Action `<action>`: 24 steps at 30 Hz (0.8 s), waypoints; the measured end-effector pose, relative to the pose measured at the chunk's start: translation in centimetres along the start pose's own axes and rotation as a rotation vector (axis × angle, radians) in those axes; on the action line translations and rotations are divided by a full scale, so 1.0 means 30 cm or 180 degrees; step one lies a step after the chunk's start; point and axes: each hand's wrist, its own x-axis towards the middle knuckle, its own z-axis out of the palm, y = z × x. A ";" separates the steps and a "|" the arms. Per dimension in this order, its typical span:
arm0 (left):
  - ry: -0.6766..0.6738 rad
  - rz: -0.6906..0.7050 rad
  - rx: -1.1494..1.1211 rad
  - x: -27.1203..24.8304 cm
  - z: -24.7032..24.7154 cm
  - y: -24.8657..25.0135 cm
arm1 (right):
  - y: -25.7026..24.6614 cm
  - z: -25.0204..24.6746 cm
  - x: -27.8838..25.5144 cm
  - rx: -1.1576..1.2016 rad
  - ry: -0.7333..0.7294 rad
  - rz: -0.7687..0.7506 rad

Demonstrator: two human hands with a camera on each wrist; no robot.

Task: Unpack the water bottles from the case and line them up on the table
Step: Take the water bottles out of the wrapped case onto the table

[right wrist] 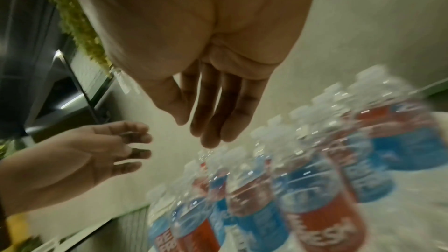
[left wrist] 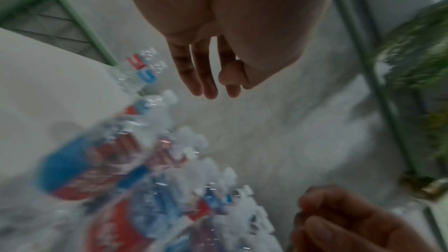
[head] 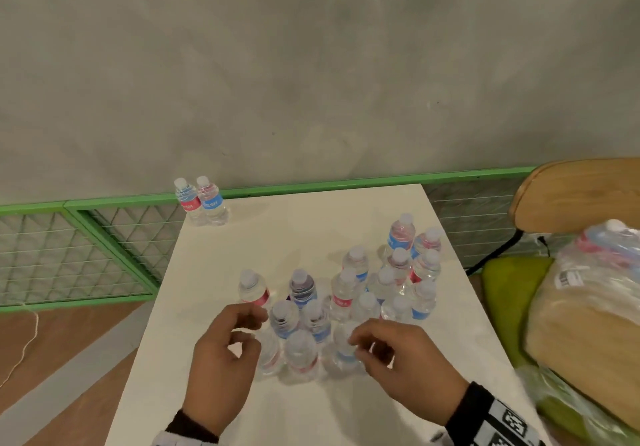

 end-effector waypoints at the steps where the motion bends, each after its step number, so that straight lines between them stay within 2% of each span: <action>1: -0.0118 0.0117 -0.0105 0.002 0.026 0.062 | 0.021 -0.046 -0.034 0.0027 0.0130 0.0087; 3: -0.0488 0.0290 -0.0310 0.000 0.110 0.175 | 0.079 -0.134 -0.110 0.0011 0.0367 0.0306; 6: -0.1285 0.0495 -0.0481 -0.012 0.316 0.297 | 0.195 -0.245 -0.235 -0.0003 0.0665 0.0720; 9: -0.2442 0.0499 -0.0303 -0.038 0.588 0.350 | 0.336 -0.320 -0.370 0.0004 0.0660 0.1288; 12: -0.3715 0.0369 0.0176 -0.073 0.876 0.350 | 0.484 -0.377 -0.506 0.0062 0.0568 0.1935; 14: -0.4288 0.0387 0.0424 -0.090 1.047 0.353 | 0.579 -0.416 -0.587 0.0181 0.0661 0.2284; 15: -0.4441 0.0445 0.0488 -0.095 1.128 0.359 | 0.625 -0.438 -0.622 0.0217 0.0710 0.2485; 18: -0.4462 0.0735 0.0811 -0.077 1.362 0.381 | 0.752 -0.521 -0.684 0.0201 0.0790 0.2911; 24: -0.3622 0.1045 0.1064 0.007 1.776 0.545 | 0.956 -0.697 -0.624 -0.0011 0.1672 0.3115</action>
